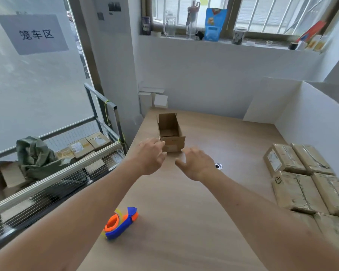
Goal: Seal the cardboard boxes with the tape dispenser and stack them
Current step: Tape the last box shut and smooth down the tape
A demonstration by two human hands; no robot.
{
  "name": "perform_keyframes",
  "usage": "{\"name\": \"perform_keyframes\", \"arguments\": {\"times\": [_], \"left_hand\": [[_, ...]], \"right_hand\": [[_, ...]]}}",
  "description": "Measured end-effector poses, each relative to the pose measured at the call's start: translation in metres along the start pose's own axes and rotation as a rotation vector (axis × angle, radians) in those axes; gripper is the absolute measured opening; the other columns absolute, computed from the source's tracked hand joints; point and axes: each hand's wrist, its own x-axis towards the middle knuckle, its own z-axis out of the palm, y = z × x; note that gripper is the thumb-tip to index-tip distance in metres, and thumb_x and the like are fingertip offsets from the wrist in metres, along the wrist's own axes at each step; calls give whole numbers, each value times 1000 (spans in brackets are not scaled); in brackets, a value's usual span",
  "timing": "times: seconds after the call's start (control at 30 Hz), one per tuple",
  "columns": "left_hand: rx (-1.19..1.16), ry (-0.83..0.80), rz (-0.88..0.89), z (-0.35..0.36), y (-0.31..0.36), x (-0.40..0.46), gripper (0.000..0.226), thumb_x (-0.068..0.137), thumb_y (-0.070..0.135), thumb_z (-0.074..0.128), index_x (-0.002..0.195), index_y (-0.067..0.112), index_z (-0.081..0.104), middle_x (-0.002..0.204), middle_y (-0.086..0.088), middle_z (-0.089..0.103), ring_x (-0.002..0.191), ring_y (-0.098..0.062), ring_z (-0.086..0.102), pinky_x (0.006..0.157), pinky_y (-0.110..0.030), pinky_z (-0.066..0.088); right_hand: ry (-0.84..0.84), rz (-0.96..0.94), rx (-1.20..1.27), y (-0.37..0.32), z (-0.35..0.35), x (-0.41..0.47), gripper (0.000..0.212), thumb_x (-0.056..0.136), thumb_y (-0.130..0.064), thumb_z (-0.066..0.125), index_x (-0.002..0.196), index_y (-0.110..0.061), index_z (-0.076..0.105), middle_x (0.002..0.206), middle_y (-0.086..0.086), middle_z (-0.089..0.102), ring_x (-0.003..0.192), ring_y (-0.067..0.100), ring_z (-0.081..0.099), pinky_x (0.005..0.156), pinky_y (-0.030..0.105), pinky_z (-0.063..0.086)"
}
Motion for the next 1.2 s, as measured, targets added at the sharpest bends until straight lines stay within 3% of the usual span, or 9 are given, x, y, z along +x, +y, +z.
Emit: {"name": "perform_keyframes", "arguments": {"times": [0.23, 0.5, 0.67, 0.83, 0.93, 1.0, 1.1, 1.2], "left_hand": [[-33, -67, -53, 39, -55, 78, 41, 106, 33, 43, 141, 13, 53, 145, -10, 51, 132, -29, 47, 108, -38, 34], [-88, -142, -79, 102, -112, 162, 46, 105, 33, 46, 147, 13, 49, 149, -10, 48, 138, -29, 43, 114, -42, 33], [-116, -201, -51, 132, -154, 207, 46, 105, 32, 46, 147, 13, 48, 150, -10, 46, 138, -30, 43, 115, -44, 34], [-109, -188, 15, 162, -201, 257, 46, 105, 34, 46, 147, 15, 48, 152, -9, 45, 138, -28, 43, 114, -42, 36], [-118, -209, 32, 178, -218, 272, 45, 105, 34, 45, 146, 15, 47, 150, -8, 46, 136, -28, 44, 113, -41, 37], [-132, -229, 40, 186, -225, 278, 44, 105, 33, 45, 146, 15, 48, 148, -8, 47, 134, -29, 45, 112, -42, 38], [-165, -222, 48, 191, -230, 279, 43, 105, 32, 47, 144, 14, 49, 146, -9, 48, 130, -30, 47, 109, -42, 39], [-235, -190, 52, 191, -230, 273, 46, 104, 29, 48, 148, 15, 45, 148, -8, 46, 130, -30, 49, 107, -42, 42]], "right_hand": [[-84, 7, 54, -5, 51, 99, 54, 97, -55, 39, 138, -23, 51, 134, 4, 53, 121, 28, 52, 93, 43, 49], [-146, 68, 130, -7, 106, 204, 55, 99, -52, 43, 146, -23, 46, 143, 3, 47, 126, 27, 51, 92, 41, 48], [-126, 112, 176, -20, 142, 247, 57, 101, -43, 45, 154, -25, 35, 166, 2, 20, 136, 28, 43, 96, 41, 47], [25, 271, 215, -33, 178, 307, 68, 99, -34, 49, 160, -27, 20, 169, -2, 4, 129, 29, 45, 87, 40, 48], [20, 318, 212, -38, 204, 330, 63, 97, -28, 53, 155, -22, 29, 162, 5, 19, 127, 29, 45, 84, 37, 48], [82, 315, 191, -38, 215, 336, 46, 95, -25, 54, 139, -14, 45, 141, 8, 36, 115, 31, 49, 76, 36, 46], [131, 355, 246, -35, 225, 328, 32, 95, -29, 52, 120, -10, 55, 121, 7, 42, 103, 30, 52, 72, 37, 48], [191, 356, 310, -29, 227, 306, 36, 96, -28, 50, 128, -12, 55, 119, 6, 50, 98, 31, 55, 73, 40, 51]]}}
